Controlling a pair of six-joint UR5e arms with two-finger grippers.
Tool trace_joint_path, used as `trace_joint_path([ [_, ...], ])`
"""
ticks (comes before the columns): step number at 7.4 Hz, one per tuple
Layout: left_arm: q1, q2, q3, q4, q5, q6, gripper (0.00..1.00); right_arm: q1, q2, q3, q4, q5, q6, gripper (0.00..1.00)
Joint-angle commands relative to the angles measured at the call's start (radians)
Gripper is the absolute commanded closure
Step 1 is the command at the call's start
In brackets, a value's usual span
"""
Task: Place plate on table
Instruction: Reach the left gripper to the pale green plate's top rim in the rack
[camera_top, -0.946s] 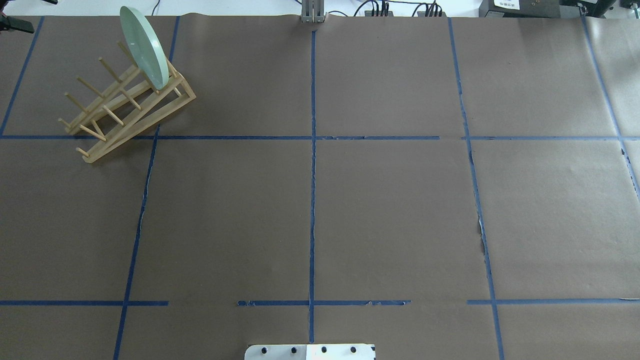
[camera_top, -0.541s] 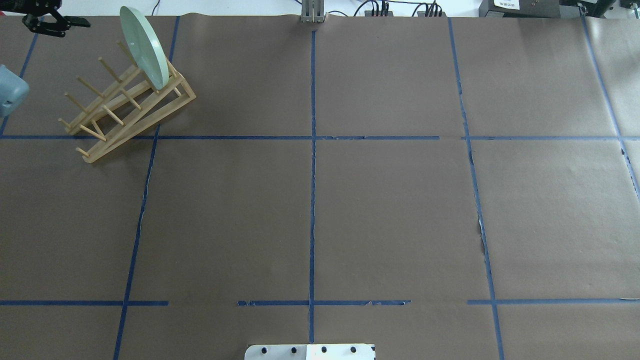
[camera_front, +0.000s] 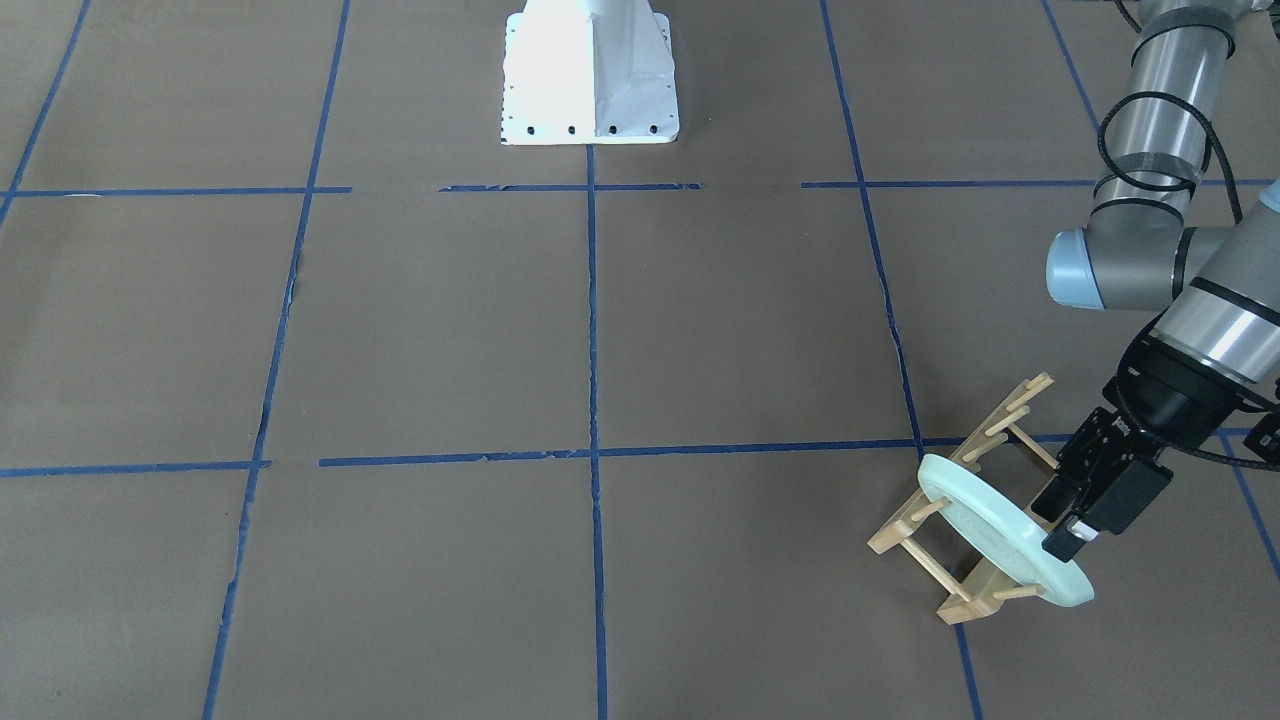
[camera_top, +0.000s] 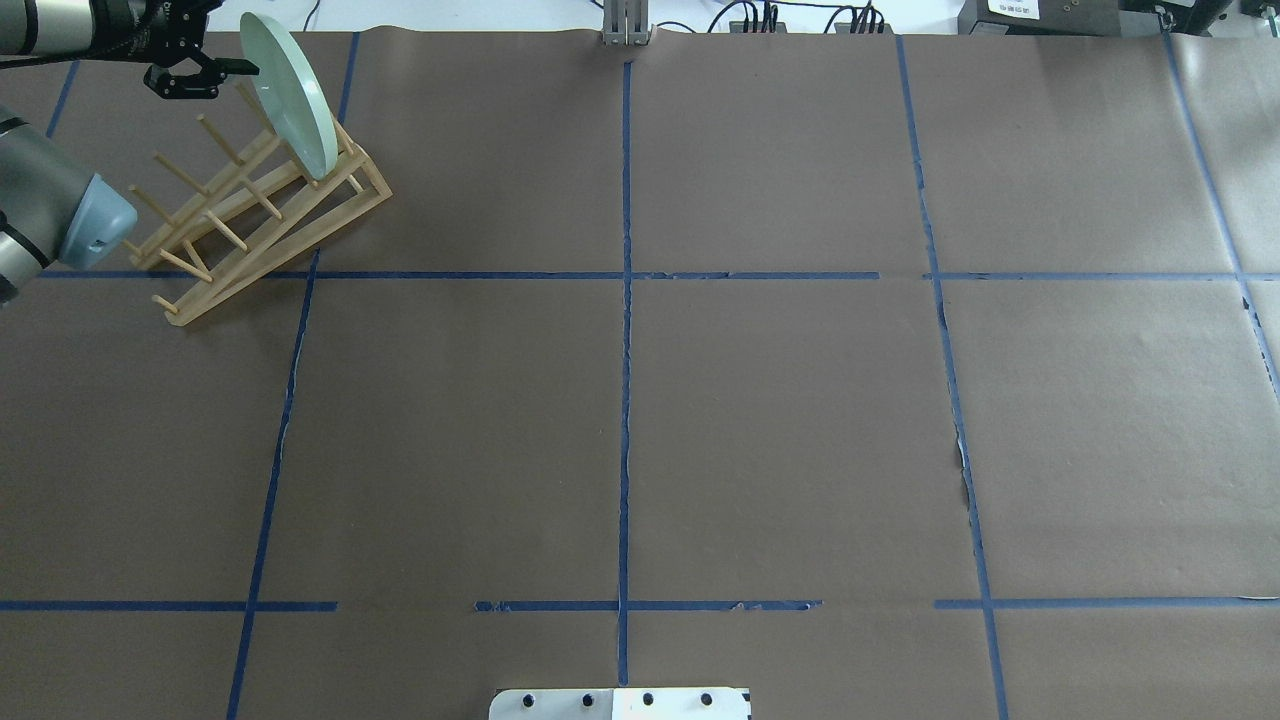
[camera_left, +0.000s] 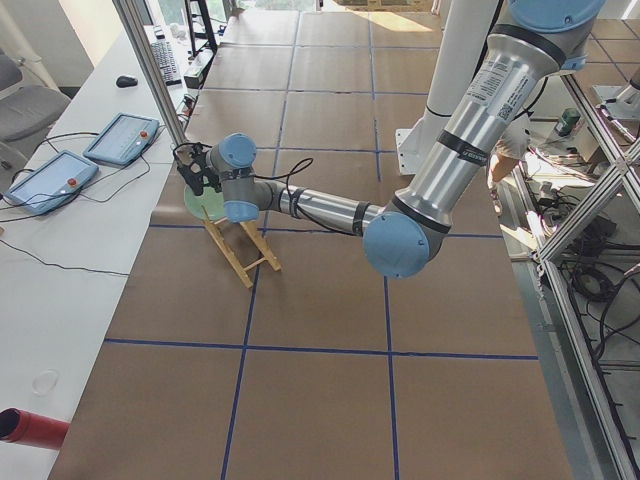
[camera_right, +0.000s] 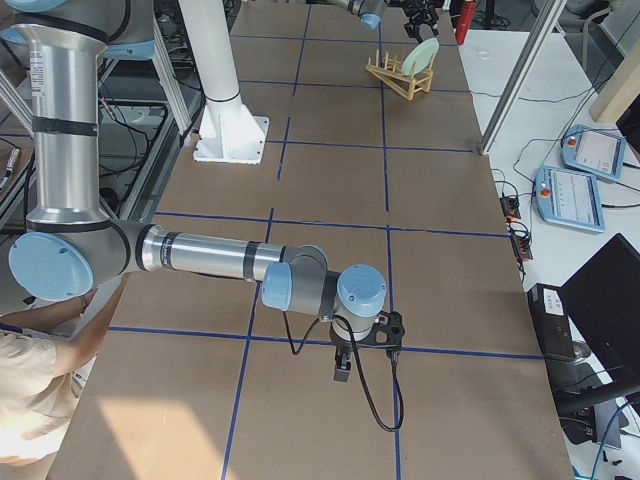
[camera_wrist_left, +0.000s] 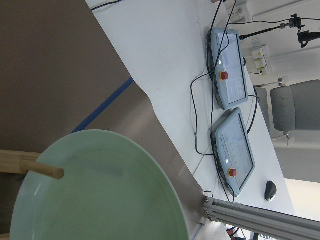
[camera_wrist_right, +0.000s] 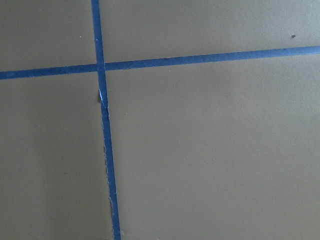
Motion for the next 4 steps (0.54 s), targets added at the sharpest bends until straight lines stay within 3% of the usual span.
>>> trace_joint_path([
  [1,0.004,-0.013,0.002,0.000,0.005,-0.002,0.75,0.000,0.000,0.001,0.000,0.000,0.000,0.00],
  [2,0.004,-0.011,0.002,0.000,0.005,-0.002,0.98,0.000,0.000,0.001,0.000,0.000,0.000,0.00],
  [4,-0.022,-0.011,-0.010,0.001,0.005,-0.002,1.00,0.000,0.000,0.001,0.000,0.000,0.000,0.00],
])
